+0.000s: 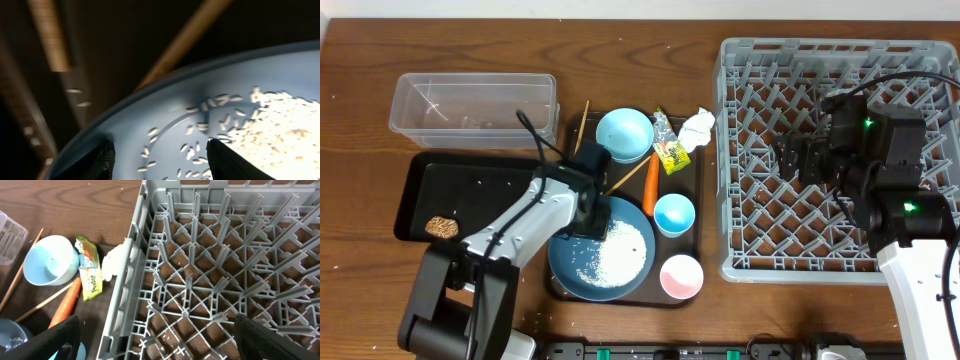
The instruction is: Sort waste into correct bins and load items into the dishwasher rack
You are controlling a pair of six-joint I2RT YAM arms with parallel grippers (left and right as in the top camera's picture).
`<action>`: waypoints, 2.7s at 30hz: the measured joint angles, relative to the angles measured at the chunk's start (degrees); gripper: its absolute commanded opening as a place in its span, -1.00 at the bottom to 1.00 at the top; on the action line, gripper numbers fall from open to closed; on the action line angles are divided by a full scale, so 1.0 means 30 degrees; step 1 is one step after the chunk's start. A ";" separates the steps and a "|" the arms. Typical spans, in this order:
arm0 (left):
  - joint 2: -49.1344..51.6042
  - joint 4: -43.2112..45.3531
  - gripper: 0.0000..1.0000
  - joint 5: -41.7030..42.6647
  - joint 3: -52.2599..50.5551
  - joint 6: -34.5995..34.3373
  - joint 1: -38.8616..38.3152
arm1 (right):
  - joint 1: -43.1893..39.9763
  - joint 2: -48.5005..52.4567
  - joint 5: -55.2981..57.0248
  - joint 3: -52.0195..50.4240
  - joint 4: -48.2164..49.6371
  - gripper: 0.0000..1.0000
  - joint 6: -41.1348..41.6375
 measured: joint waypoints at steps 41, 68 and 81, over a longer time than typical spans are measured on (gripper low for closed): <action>-0.3169 -0.4051 0.22 0.3672 0.2069 0.3606 -0.4546 | 0.0000 0.0525 -0.0007 0.0000 -0.0036 0.81 0.0007; -0.3169 -0.4036 0.96 0.3614 0.2069 0.3905 -0.4539 | 0.0000 0.0532 -0.0007 0.0000 -0.1042 0.98 0.0087; -0.3169 -0.4138 0.96 0.3606 0.2069 0.3898 -0.4539 | 0.0000 0.0532 0.0000 0.0000 -0.1399 0.98 0.0087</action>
